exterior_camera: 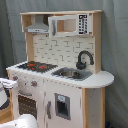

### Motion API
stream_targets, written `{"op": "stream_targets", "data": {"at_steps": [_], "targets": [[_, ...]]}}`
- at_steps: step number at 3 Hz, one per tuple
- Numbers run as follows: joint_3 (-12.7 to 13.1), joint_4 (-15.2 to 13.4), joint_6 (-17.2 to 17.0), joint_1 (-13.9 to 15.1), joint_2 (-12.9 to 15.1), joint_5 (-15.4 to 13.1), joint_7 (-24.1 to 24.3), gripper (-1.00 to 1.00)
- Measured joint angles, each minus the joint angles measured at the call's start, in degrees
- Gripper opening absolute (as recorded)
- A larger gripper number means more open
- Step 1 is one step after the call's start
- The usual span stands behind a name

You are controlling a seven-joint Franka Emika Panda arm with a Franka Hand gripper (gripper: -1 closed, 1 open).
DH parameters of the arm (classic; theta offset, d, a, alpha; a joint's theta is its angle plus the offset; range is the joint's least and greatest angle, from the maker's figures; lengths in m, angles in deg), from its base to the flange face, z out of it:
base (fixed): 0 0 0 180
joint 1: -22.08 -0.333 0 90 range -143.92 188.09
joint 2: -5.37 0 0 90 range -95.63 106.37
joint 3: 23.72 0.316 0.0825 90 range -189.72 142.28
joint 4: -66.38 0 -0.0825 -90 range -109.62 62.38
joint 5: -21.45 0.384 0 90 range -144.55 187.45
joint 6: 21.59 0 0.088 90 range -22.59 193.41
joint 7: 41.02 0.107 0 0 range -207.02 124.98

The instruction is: Play with the kitchen

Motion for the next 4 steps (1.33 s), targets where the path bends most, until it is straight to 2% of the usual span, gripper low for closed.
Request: {"op": "stream_targets", "data": {"at_steps": [1, 2, 3, 4], "targets": [[0.29, 0.58, 5.12, 2.77, -0.01, 0.0, -1.27, 1.0], [0.79, 2.63, 9.33, 6.08, 0.0, 0.19, -0.43, 1.0], [0.92, 6.76, 9.35, 9.55, 0.06, 0.22, 1.56, 1.0], [0.94, 6.56, 9.15, 9.55, 0.06, 0.24, 4.99, 1.0]]}}
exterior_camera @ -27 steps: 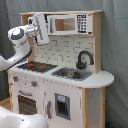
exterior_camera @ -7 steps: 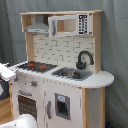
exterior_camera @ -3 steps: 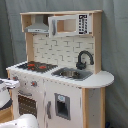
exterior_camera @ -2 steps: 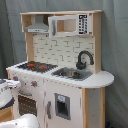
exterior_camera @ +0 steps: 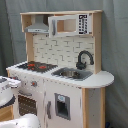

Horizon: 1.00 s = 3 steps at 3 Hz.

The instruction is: Play with the kitchen

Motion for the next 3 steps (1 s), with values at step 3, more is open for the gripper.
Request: {"op": "stream_targets", "data": {"at_steps": [3], "targets": [[0.03, -0.5, 0.09, -0.04, 0.05, 0.02, 8.16, -1.0]]}}
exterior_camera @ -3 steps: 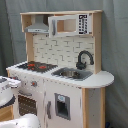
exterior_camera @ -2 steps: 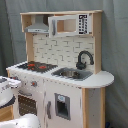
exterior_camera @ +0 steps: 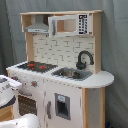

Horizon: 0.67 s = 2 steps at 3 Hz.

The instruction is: Play with the kitchen

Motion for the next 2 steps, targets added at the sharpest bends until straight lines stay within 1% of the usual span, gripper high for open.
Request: {"op": "stream_targets", "data": {"at_steps": [2], "targets": [[0.02, 0.03, 0.11, 0.01, 0.19, 0.03, 13.28, -1.0]]}}
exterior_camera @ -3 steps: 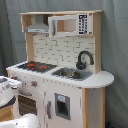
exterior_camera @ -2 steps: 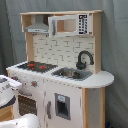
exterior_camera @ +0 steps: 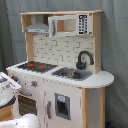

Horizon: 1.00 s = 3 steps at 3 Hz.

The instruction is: Play with the kitchen

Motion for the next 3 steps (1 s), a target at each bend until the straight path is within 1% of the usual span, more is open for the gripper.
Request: {"op": "stream_targets", "data": {"at_steps": [1, 3], "targets": [[0.0, 0.03, 0.0, 0.01, 0.05, 0.01, 5.74, -1.0], [0.03, 0.1, 0.0, 0.04, 0.29, 0.03, 18.76, -1.0]]}}
